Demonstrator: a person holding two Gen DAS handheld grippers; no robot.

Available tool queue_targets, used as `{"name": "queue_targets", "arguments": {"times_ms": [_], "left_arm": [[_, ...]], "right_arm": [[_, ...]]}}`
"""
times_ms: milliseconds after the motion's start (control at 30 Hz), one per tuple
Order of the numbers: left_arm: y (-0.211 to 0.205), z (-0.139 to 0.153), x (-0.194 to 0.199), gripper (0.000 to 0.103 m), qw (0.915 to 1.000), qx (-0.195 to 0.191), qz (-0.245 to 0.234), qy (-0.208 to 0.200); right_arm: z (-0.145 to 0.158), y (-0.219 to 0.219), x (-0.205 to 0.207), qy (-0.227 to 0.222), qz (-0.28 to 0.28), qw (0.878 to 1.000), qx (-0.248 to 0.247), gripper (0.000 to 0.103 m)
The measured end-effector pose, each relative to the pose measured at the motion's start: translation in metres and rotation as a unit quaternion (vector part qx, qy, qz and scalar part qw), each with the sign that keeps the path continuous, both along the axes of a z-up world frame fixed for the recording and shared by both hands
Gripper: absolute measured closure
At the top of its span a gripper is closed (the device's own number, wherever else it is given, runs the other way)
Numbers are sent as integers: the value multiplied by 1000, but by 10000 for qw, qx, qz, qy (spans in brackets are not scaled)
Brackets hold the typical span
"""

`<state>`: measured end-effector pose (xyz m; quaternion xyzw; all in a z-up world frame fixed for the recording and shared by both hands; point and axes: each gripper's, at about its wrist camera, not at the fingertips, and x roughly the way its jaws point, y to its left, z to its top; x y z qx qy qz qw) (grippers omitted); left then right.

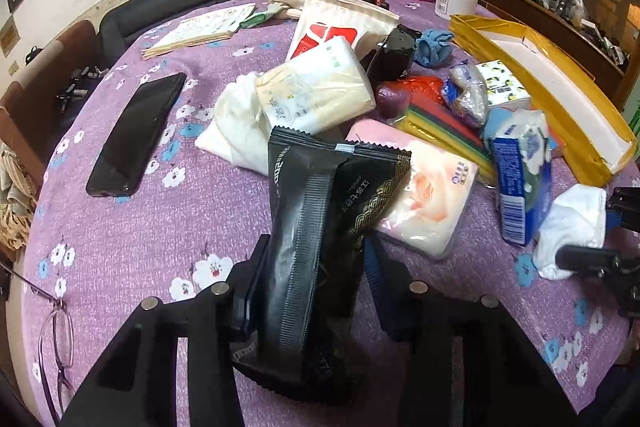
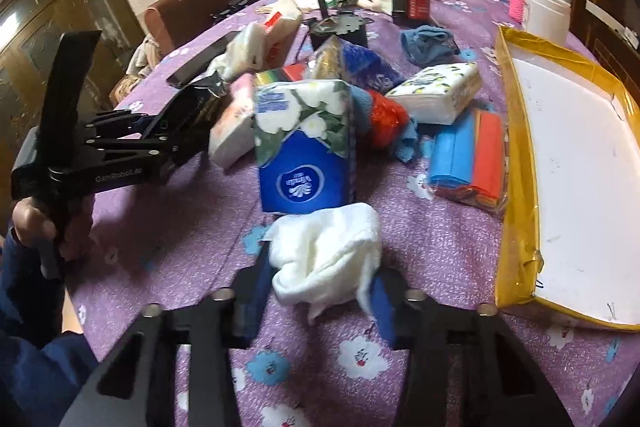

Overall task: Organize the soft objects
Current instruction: 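Carry the black bag with the left tool while the right tool carries the white cloth to the tray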

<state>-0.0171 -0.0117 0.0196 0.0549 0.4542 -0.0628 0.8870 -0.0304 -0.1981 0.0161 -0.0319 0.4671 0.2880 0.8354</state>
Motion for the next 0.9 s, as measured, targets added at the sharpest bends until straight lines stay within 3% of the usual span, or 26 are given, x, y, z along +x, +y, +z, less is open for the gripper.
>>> {"name": "queue_targets", "arguments": {"times_ms": [433, 900], "left_arm": [[-6, 38, -23, 59, 9971, -600, -300, -347], [-63, 55, -13, 59, 9937, -643, -848, -348]], "right_arm": [[27, -25, -8, -290, -323, 9985, 343, 69], [34, -62, -5, -351, -665, 9941, 785, 70]]}}
